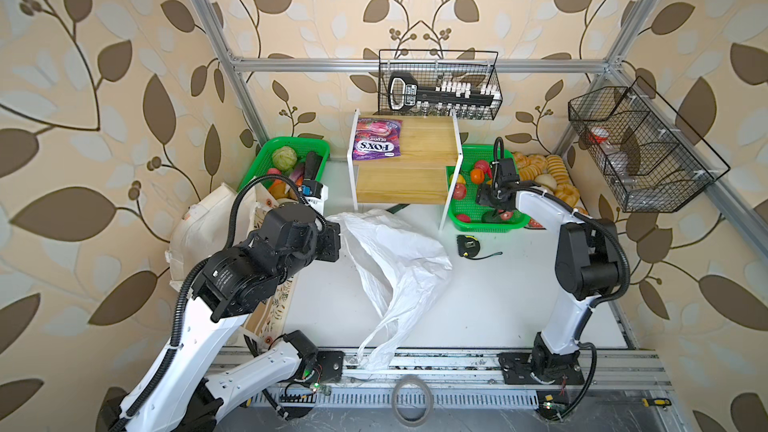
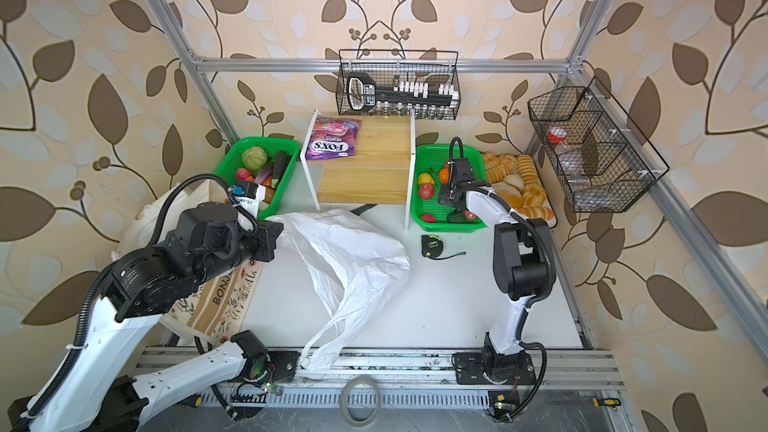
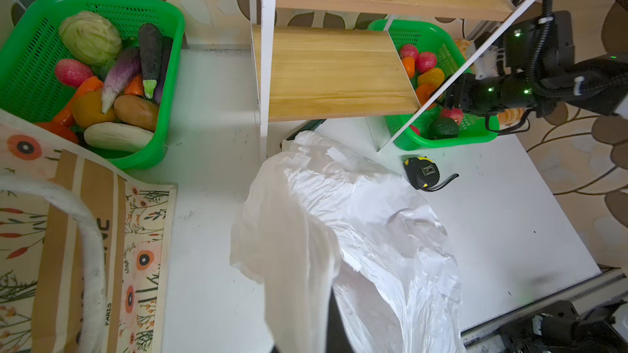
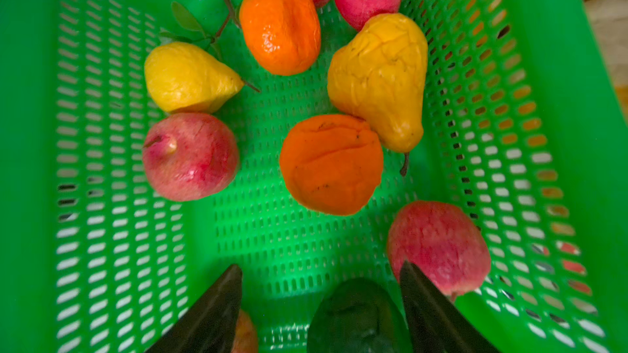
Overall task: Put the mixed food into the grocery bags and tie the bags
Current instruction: 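Move the right gripper back over the green fruit basket, then grasp the orange fruit in the basket with the right gripper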
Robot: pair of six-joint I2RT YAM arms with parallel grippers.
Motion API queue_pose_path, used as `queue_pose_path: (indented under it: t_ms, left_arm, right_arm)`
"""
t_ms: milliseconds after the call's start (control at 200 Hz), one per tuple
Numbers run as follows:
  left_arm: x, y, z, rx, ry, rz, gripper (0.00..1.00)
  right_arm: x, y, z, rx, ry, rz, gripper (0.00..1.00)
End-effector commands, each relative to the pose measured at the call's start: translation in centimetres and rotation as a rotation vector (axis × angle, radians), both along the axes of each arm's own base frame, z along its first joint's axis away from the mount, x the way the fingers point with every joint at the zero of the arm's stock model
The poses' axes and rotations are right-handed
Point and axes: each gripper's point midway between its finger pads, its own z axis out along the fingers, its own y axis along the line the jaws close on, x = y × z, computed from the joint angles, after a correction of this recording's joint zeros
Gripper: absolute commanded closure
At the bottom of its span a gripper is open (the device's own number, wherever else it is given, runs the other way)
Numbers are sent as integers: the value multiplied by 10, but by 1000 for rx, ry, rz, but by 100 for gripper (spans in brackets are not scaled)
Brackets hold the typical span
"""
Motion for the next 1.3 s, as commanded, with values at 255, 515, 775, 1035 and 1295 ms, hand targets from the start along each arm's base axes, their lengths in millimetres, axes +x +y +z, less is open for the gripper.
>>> queue_pose_path:
  t_ms: [255, 515, 775, 1035, 1295]
  left_arm:
    - [13, -13, 19, 16, -64, -51, 100]
    - [15, -14, 25, 15, -80, -51, 100]
    - [13, -15, 26, -18, -81, -53, 100]
    - [7, -16, 21, -68, -67, -51, 100]
    - [6, -18, 19, -85, -56, -56, 100]
  right_arm:
    - [31, -4, -29, -58, 43, 1, 26]
    - [33, -2, -36, -50, 34, 5, 39]
    - [15, 7, 24, 29, -124, 46, 45]
    - [-13, 19, 59, 128, -193, 127, 45]
    - [23, -4, 27, 32, -77, 34, 26]
